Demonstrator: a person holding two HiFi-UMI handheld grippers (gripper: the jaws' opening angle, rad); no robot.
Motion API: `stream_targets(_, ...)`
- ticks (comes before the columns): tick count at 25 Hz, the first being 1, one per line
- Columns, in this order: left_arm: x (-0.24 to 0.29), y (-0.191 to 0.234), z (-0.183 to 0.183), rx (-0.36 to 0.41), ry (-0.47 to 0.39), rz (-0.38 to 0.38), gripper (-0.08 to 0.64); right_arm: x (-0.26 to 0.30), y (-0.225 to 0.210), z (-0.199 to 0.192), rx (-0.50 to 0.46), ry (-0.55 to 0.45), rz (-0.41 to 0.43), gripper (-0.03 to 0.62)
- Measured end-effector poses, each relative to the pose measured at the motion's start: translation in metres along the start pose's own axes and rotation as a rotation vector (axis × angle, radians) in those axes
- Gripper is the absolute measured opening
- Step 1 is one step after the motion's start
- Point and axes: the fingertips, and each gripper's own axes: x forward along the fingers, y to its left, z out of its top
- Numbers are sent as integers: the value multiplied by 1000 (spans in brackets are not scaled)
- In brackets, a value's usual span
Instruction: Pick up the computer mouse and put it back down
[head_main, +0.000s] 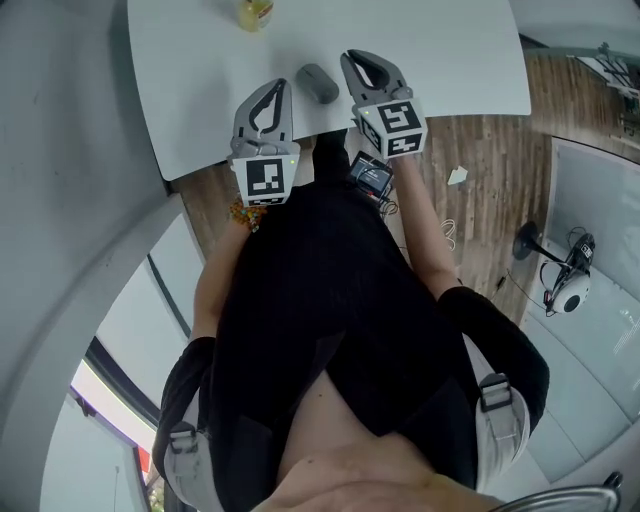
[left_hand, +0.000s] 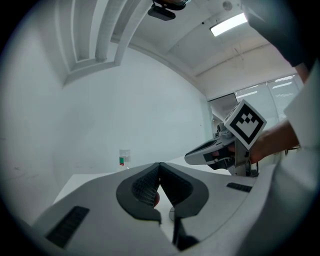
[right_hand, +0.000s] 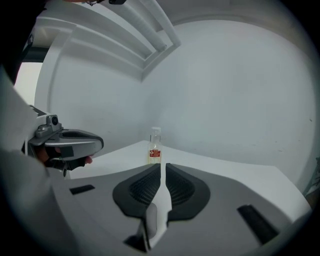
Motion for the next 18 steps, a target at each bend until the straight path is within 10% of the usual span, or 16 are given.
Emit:
stream_targets(7,17,29,-8,8,-7,16,3,26,6,-22,23,108,59,34)
stream_targets(11,25,39,-19,1,12,30,3,38,23,-50,38,240,166,219)
stream_targets(18,32,35,-30,-16,39,46,3,44,45,-101,-1,445,256,264)
